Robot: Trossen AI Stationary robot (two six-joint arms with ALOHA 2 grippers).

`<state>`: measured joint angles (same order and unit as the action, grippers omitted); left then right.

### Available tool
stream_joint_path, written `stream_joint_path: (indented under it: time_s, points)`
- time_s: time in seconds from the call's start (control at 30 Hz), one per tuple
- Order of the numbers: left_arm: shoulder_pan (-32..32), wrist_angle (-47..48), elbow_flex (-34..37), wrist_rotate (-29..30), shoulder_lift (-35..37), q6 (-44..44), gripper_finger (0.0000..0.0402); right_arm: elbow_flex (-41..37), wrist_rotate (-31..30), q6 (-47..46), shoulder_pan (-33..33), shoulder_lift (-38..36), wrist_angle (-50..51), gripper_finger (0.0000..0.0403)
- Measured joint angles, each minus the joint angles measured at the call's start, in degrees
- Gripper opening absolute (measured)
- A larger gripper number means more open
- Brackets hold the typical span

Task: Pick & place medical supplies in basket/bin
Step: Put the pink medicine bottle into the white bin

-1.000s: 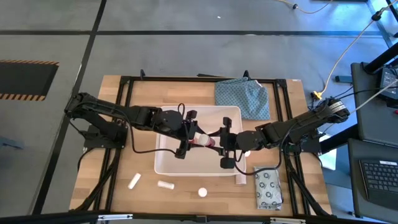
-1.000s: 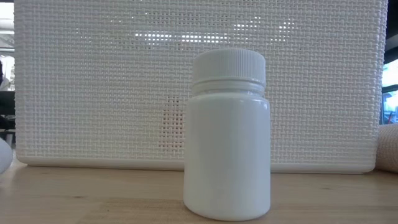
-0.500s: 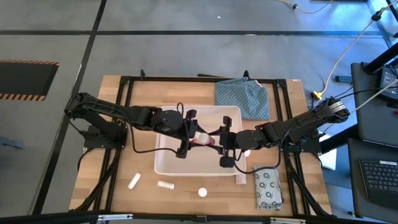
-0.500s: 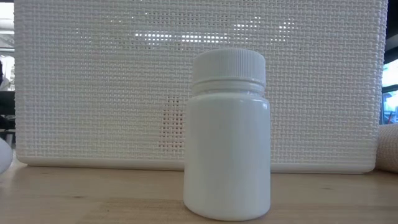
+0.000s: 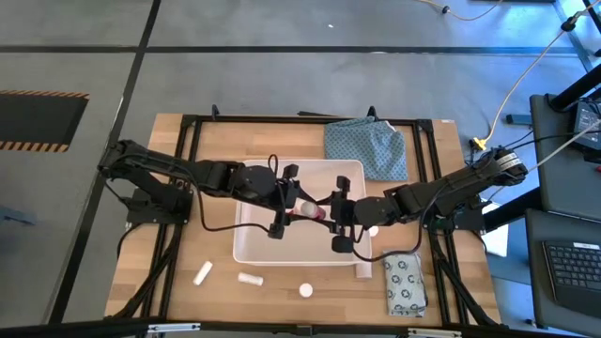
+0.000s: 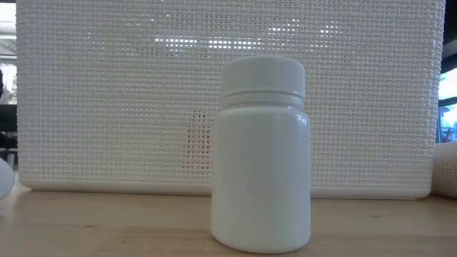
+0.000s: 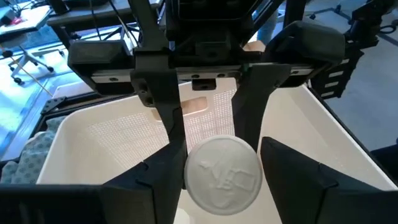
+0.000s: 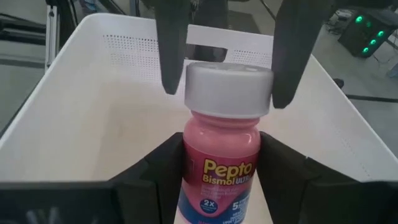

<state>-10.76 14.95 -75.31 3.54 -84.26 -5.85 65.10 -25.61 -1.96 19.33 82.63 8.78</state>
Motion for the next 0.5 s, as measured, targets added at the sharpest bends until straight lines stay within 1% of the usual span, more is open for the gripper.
stream_joint_path:
  time_s: [0.07,0.27,0.5]
  points:
    - [0.0,0.1,0.0,0.5,-0.2,0.3,0.0199,0.0,0.0,0.7,0.0,0.0,-0.1,0.0174]
    - [-0.1,2.0,0.0,5.2,-0.5,0.1,0.0202,0.0,-1.0,0.5,-0.1,0.0,-0.7,0.0174]
    - [-0.1,1.0,0.1,5.2,-0.5,-1.3,0.0183,0.1,-0.8,0.5,-0.1,0.0,-0.8,0.0174]
